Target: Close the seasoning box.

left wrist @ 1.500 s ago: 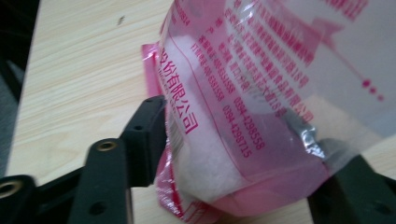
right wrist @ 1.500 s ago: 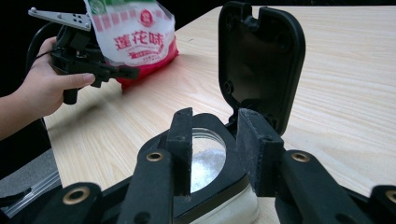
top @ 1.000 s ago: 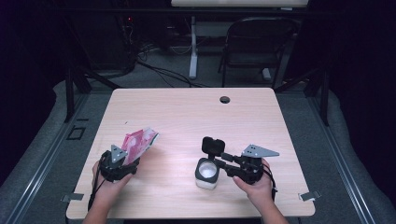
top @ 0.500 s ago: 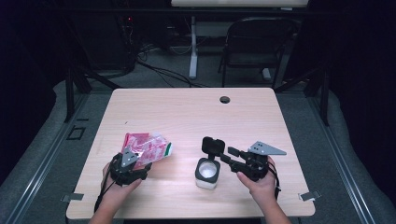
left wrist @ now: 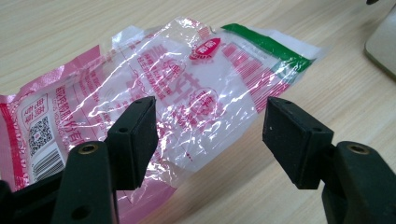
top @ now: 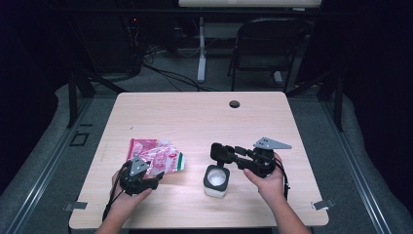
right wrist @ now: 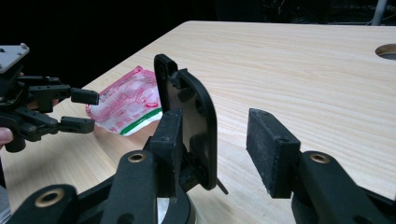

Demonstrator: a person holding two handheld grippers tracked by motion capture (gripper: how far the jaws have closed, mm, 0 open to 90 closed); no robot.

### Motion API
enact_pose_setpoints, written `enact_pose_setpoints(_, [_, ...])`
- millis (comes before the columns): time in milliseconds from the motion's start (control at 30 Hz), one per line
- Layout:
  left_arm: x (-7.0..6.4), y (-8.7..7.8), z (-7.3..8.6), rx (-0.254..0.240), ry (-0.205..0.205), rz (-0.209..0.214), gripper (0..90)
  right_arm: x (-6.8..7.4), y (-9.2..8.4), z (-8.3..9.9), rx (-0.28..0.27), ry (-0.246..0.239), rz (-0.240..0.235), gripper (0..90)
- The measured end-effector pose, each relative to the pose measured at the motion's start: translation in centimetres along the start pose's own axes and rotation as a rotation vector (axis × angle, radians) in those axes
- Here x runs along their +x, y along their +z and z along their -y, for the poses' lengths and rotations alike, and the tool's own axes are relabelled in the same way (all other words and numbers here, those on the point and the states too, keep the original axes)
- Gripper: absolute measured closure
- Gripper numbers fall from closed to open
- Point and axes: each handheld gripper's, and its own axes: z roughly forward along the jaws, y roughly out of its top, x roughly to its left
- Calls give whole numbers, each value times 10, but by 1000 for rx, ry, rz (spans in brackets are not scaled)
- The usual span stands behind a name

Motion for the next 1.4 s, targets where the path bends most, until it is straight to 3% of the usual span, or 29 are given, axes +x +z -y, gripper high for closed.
enact_pose_setpoints(200, [1,-3,-1,-29,-25,-3,370,2,7,-4,37,-33,1,638])
enact_pose_setpoints(367, [1,-3,0,-21,-21,-6,379,7,8,-6,75,-87,-1,758])
enact_pose_setpoints(467, [1,-3,0,-23,-22,-6,379,10,7,-8,99,-144,8,774])
enact_pose_setpoints(667, [2,-4,1,-30,-30,-8,379,10,2,-9,120,-187,-10,808])
enact_pose_setpoints(800, [3,-5,0,-35,-31,-9,379,14,-3,-7,125,-227,2,824])
enact_pose_setpoints(1000, [3,-6,0,-41,-30,-13,379,28,-8,-1,116,-322,60,826])
enact_pose_setpoints(1100, [4,-7,0,-41,-34,-13,379,36,-11,2,102,-349,66,761])
enact_pose_setpoints(1200, [5,-7,0,-42,-36,-13,379,44,-15,5,92,-359,48,753])
enact_pose_setpoints(1400, [6,-11,0,-52,-47,-14,379,57,-22,15,67,-341,-36,509])
